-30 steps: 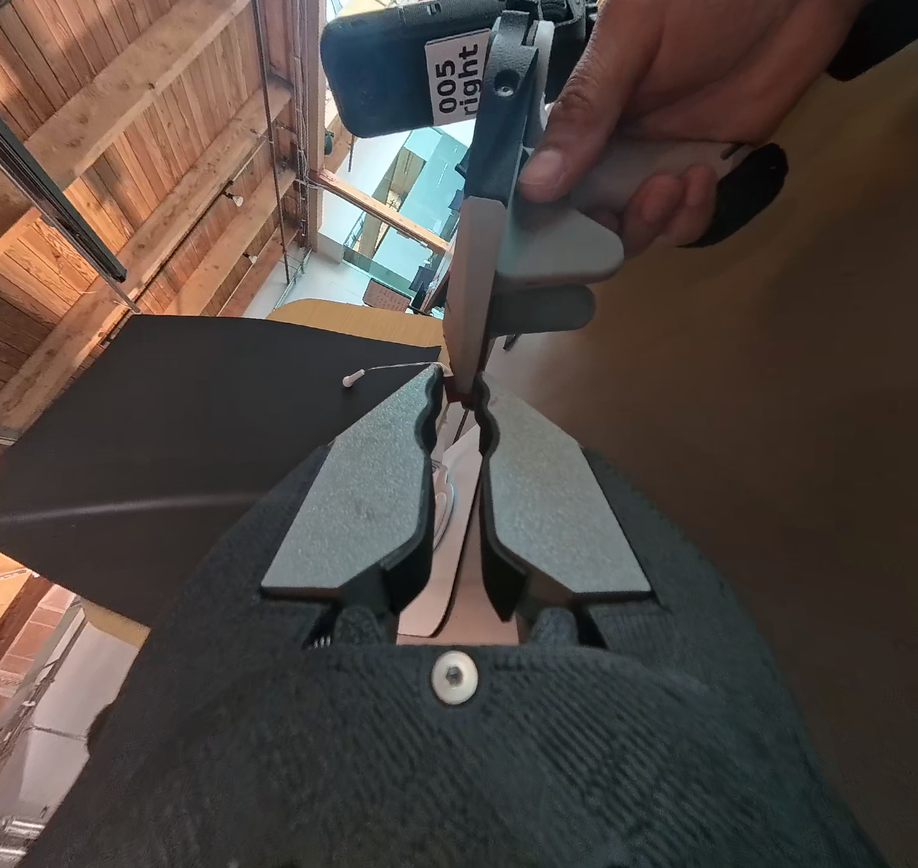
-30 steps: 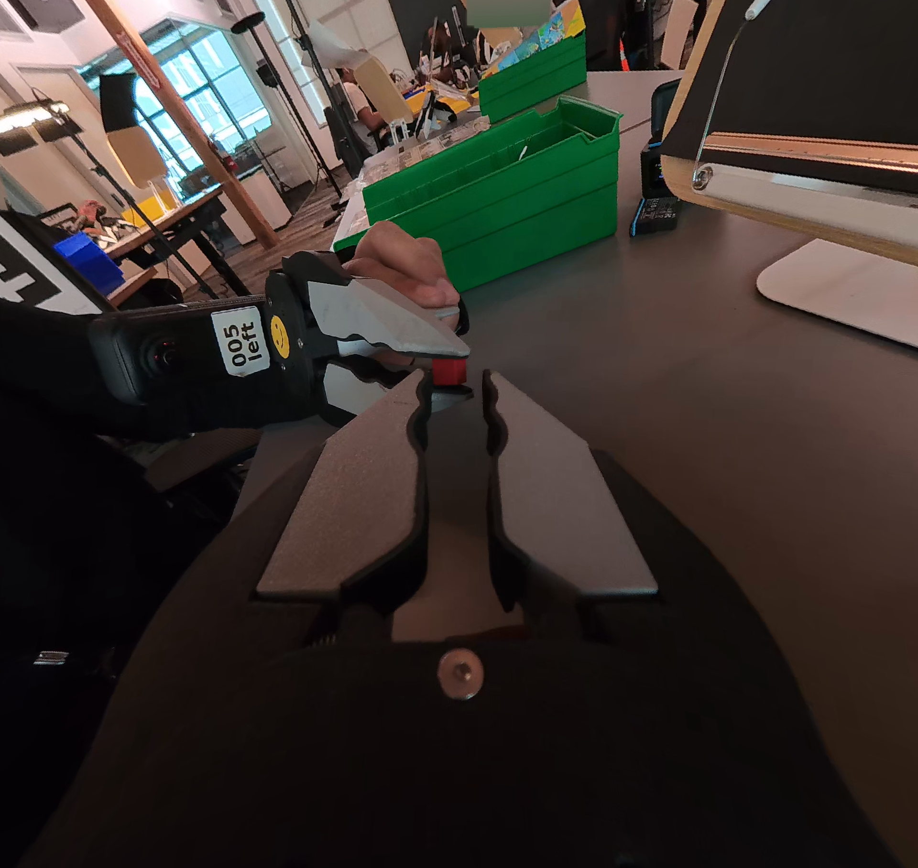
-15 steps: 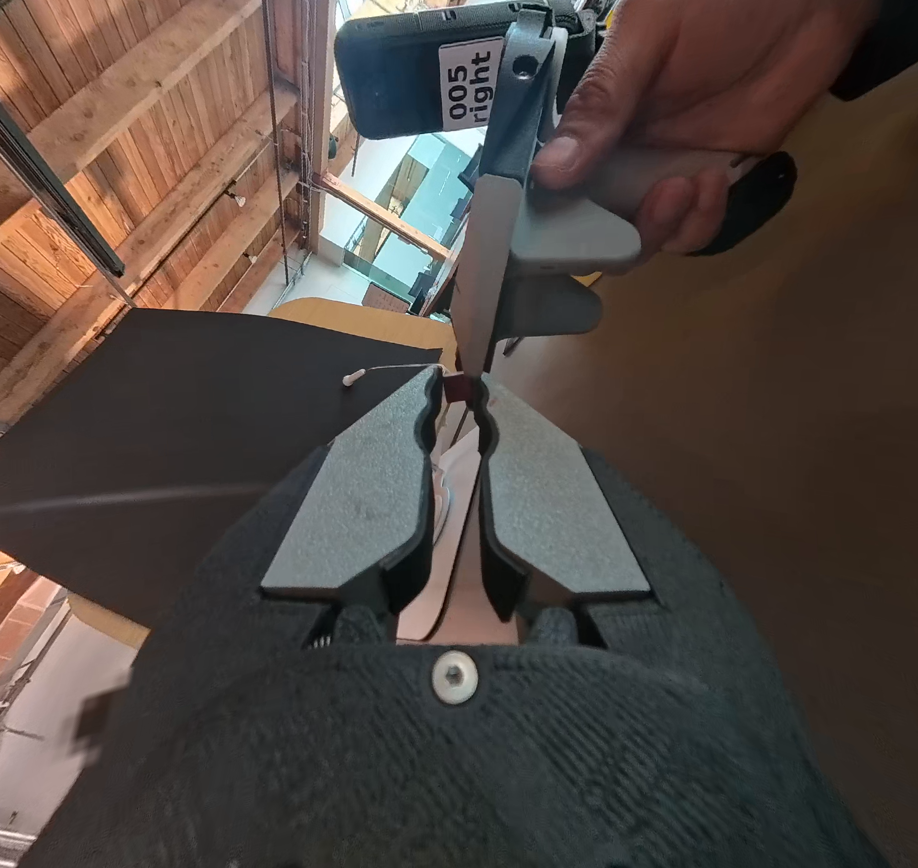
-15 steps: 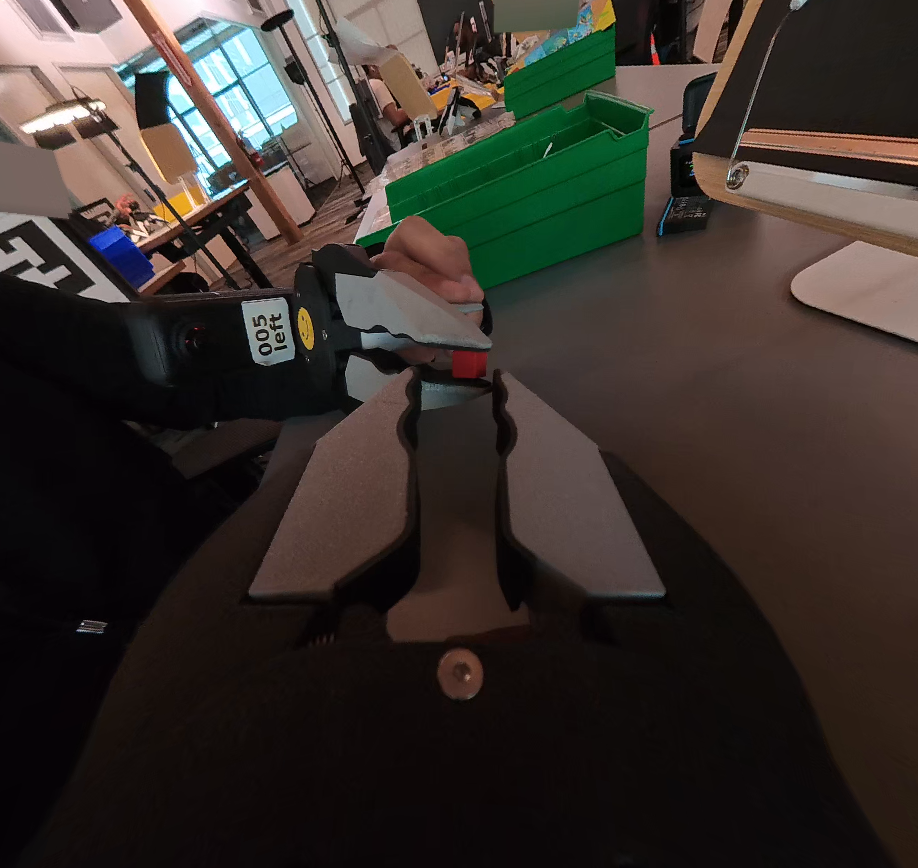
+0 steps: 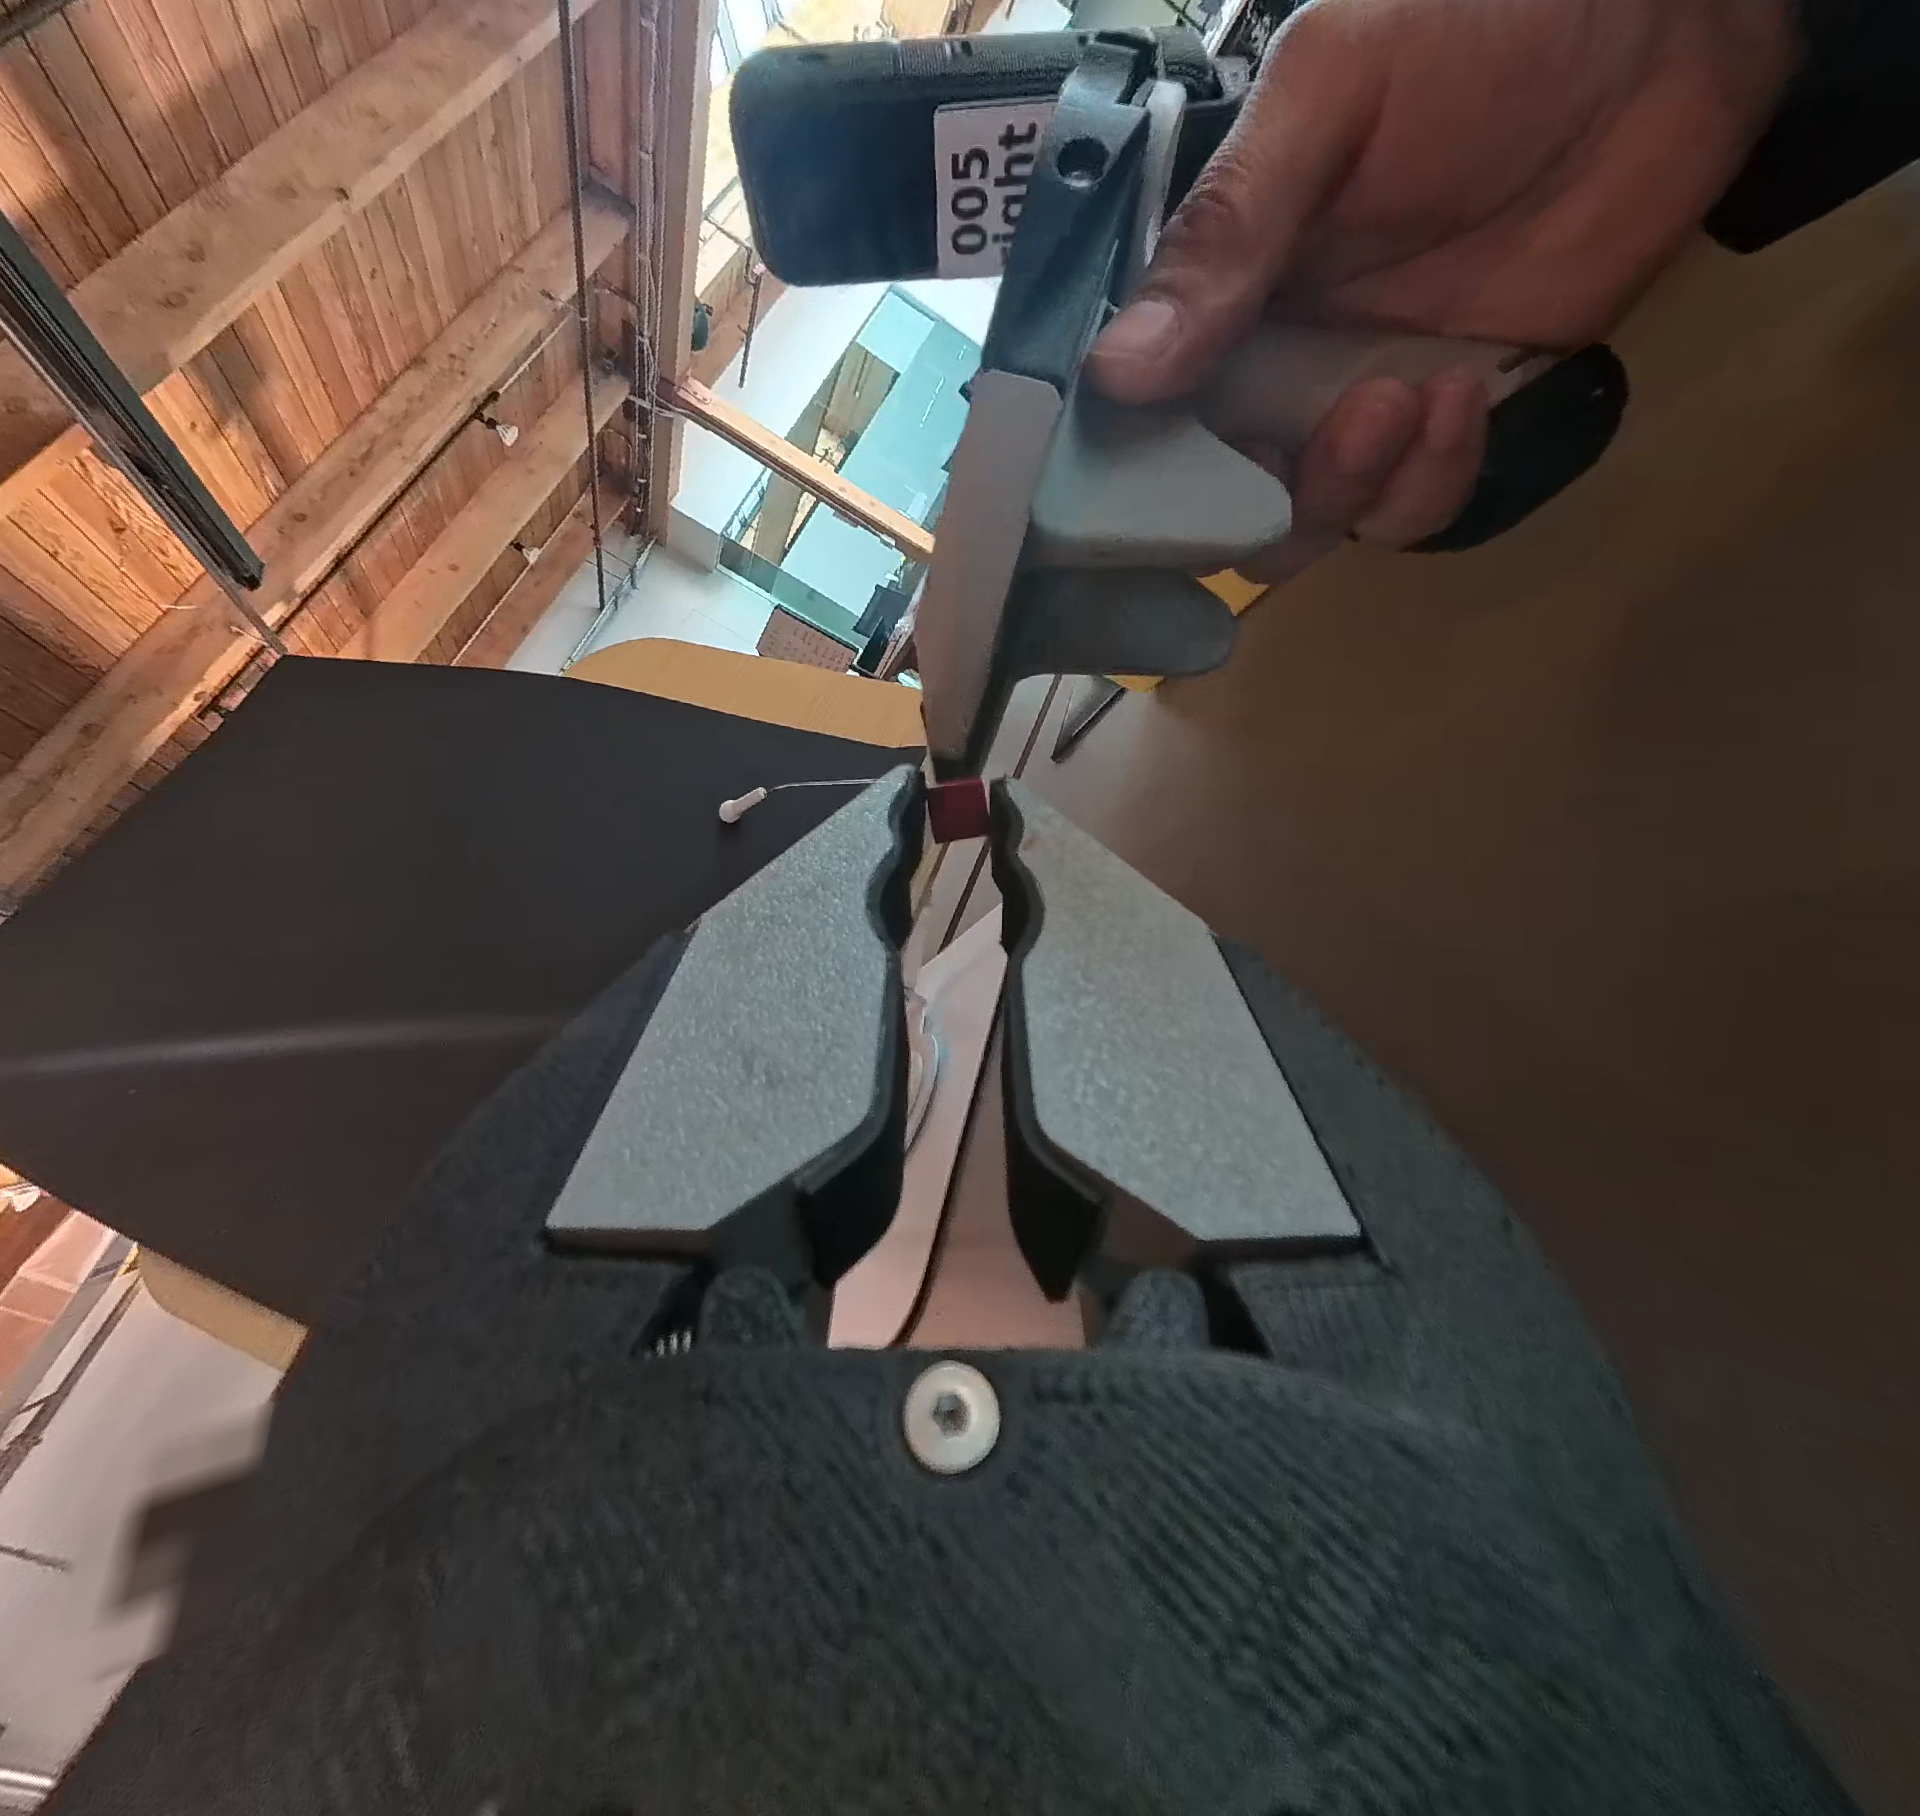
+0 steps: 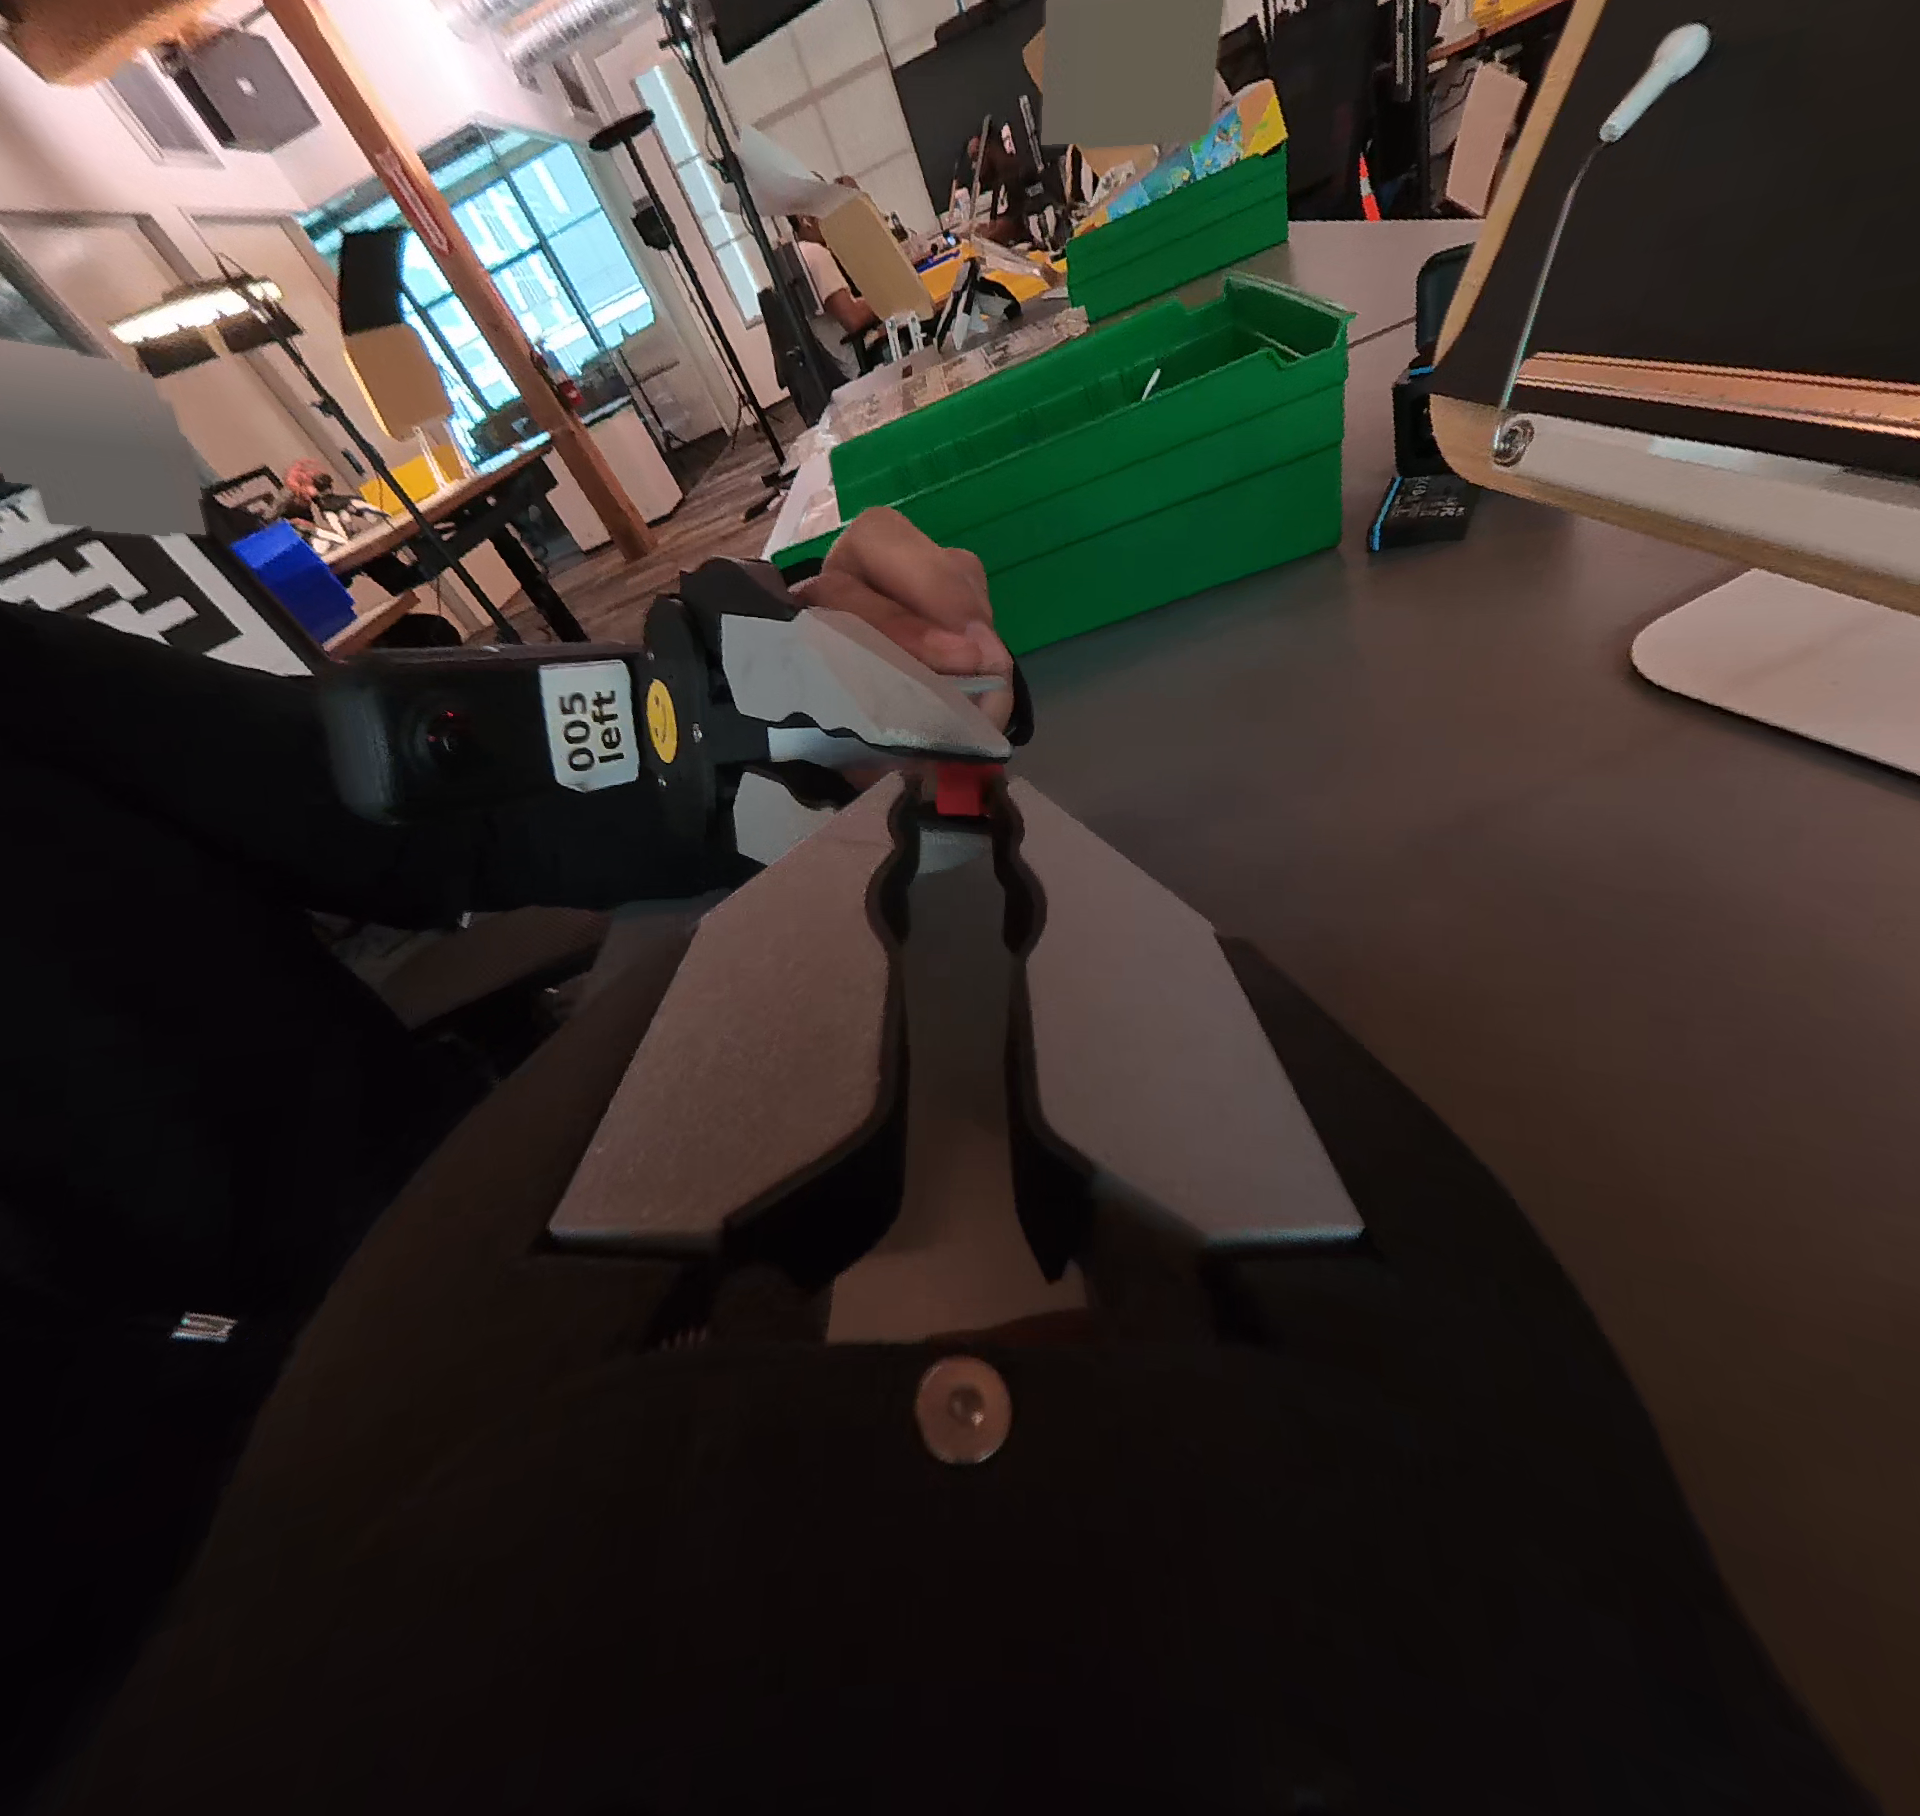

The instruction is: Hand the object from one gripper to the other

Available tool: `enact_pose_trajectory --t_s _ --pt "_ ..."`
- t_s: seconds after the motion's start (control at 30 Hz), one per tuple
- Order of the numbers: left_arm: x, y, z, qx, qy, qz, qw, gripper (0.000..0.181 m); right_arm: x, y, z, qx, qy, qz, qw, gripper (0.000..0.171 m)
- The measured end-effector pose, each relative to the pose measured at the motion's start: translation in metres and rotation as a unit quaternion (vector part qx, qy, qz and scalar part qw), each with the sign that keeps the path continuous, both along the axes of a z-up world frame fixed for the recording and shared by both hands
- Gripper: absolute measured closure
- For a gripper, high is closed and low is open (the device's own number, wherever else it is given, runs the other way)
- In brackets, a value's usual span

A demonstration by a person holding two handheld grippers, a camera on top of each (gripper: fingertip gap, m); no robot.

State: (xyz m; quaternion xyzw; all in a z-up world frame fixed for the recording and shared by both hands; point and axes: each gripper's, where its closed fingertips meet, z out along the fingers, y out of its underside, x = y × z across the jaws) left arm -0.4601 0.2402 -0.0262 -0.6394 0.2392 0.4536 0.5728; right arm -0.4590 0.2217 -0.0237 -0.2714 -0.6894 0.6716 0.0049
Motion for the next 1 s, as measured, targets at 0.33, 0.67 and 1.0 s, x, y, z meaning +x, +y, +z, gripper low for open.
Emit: enact_pose_trajectory --t_s 0.33,0.67,1.0 --pt "0.0029 0.0015 -0.0035 -0.008 0.004 -0.007 1.000 0.172 -0.0011 -0.0058 -0.0105 0.027 -0.004 0.000 1.000 0.158" --pt "0.0004 0.0006 -0.0024 -0.005 -0.002 -0.001 1.000 0.172 -0.0035 0.0012 -0.0048 0.016 -0.002 -0.011 1.000 0.158" --pt "0.0012 0.0004 -0.0041 -0.009 -0.009 -0.006 1.000 0.172 -0.0023 -0.0034 -0.0081 0.042 0.016 -0.012 0.999 0.162"
